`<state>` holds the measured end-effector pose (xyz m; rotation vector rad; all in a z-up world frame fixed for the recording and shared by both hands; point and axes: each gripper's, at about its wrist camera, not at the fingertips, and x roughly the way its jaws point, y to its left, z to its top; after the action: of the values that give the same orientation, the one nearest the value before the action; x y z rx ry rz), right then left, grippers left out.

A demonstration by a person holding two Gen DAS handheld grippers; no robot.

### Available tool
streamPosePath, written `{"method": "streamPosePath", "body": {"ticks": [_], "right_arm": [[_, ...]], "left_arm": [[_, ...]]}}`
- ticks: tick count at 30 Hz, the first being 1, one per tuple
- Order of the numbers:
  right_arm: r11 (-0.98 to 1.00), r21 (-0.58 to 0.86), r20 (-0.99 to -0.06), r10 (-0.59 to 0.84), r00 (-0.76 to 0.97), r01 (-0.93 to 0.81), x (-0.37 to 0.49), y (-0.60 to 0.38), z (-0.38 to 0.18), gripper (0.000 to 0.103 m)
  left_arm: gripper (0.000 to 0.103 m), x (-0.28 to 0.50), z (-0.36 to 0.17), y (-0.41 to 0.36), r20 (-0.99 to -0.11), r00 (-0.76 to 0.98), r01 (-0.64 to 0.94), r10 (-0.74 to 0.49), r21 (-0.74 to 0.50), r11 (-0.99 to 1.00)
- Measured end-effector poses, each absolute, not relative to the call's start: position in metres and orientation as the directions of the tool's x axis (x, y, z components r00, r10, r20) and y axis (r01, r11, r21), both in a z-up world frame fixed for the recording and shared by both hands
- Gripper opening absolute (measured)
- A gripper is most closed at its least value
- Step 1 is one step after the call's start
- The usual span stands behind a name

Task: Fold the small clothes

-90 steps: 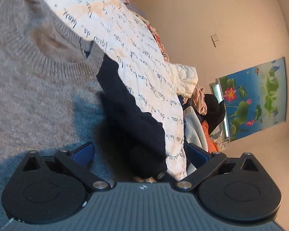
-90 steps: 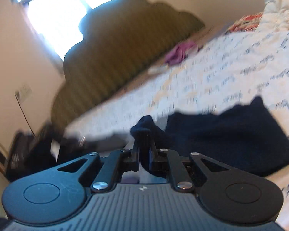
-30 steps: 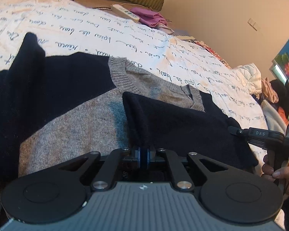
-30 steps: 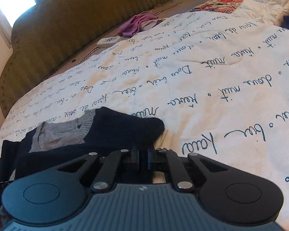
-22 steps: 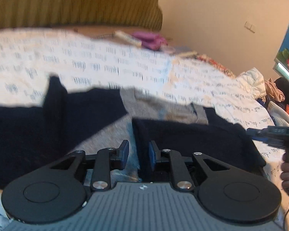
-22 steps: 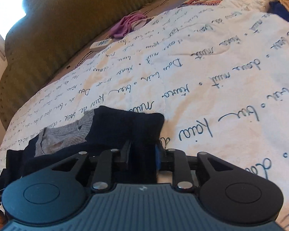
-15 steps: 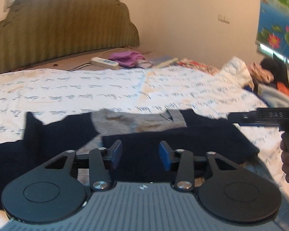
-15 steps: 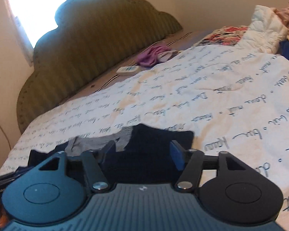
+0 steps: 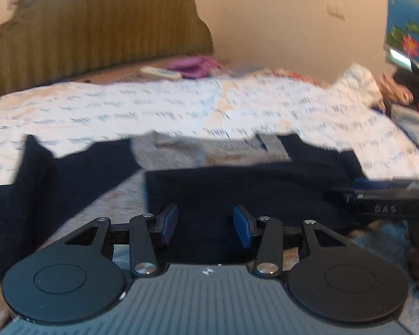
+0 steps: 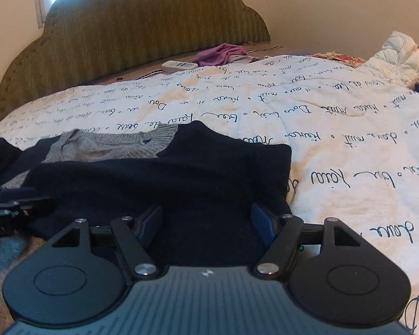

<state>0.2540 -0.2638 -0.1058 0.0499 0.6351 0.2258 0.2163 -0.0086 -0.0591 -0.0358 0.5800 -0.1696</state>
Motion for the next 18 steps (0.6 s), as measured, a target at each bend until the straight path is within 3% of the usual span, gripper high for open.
{"method": "streamPosePath", "body": {"ticks": [2, 5, 6, 8, 12, 18], "right_arm": [[0.973, 0.127, -0.578, 0.23, 0.783, -0.192, 0.253, -0.266, -0.106, 0.07], [0.972, 0.137, -0.574, 0.234, 0.785, -0.19, 0.253, -0.267, -0.106, 0.07], [0.972, 0.135, -0.573, 0.233, 0.786, -0.19, 0.253, -0.266, -0.106, 0.07], [0.973, 0.132, -0.572, 0.231, 0.787, -0.19, 0.252, -0.266, -0.106, 0.07], [0.973, 0.133, -0.571, 0.232, 0.788, -0.19, 0.252, -0.266, -0.106, 0.07], [0.97, 0.15, -0.566, 0.241, 0.788, -0.189, 0.252, -0.268, -0.106, 0.07]], "left_arm": [[0.059, 0.19, -0.042, 0.021, -0.481, 0.858, 0.116, -0.178, -0.157, 0.981], [0.087, 0.145, -0.018, 0.091, -0.396, 0.913, -0.037, -0.092, -0.305, 0.952], [0.091, 0.133, -0.012, 0.116, -0.379, 0.925, -0.106, -0.035, -0.346, 0.932], [0.092, 0.113, -0.007, 0.173, -0.375, 0.924, -0.259, 0.076, -0.467, 0.846], [0.091, 0.095, -0.027, 0.274, -0.463, 0.87, -0.476, 0.17, -0.697, 0.536], [0.086, 0.104, -0.047, 0.322, -0.496, 0.854, -0.514, 0.159, -0.755, 0.406]]}}
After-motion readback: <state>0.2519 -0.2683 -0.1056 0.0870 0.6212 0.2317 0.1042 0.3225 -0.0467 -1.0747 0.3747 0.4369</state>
